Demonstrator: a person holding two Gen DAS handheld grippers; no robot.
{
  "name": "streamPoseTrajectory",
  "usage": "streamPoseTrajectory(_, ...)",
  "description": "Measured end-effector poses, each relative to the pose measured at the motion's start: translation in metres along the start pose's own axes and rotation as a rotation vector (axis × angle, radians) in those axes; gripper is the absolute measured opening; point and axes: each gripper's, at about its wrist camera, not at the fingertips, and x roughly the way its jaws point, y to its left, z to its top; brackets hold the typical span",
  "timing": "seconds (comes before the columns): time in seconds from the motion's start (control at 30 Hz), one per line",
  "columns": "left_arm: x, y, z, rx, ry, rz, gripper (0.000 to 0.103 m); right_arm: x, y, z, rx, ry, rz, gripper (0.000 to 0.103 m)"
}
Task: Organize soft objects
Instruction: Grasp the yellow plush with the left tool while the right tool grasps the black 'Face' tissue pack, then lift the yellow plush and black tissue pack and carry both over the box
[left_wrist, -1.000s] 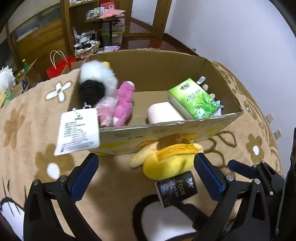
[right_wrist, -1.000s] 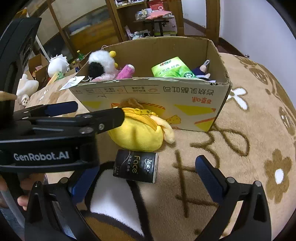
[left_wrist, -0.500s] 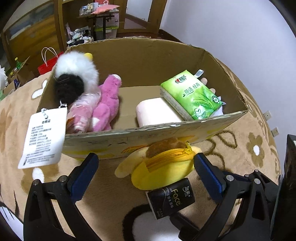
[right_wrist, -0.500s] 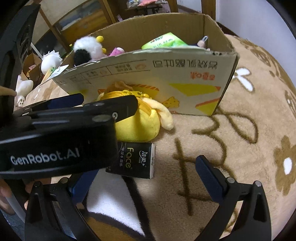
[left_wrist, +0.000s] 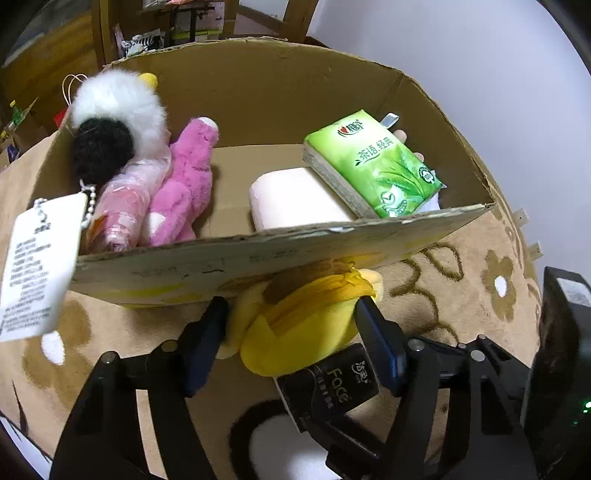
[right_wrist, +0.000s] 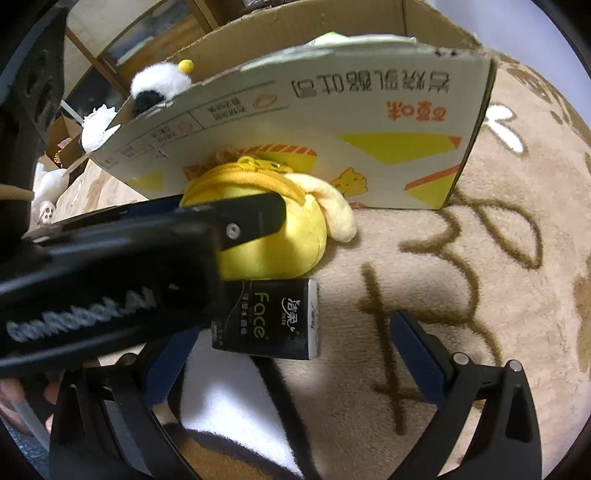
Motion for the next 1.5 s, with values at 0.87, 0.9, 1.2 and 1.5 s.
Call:
streamPoseTrajectory(0.87, -0.011, 0.014, -0.005, -0.01, -0.002, 0.06, 0.062, 0.026, 0.022, -0.009, -0.029, 0.046, -0.077, 0.075)
streamPoseTrajectory(0.9, -0.012, 0.014, -0.006, -0.005, -0.003, 0.064, 0.061, 0.024, 0.02, -0.009, -0.019, 0.043, -0.075, 0.067)
streamPoseTrajectory(1.2, -0.021, 0.01, -0.011, 0.004, -0.027, 0.099, 0.053, 0.018, 0.021, -0.011, -0.004, 0.027, -0.068, 0.062)
streamPoseTrajectory(1.5, -0.03, 0.003, -0.019, 0.014, -0.056, 0.117, 0.034, -0.004, 0.01, -0.01, 0.089, -0.008, -0.051, 0.062)
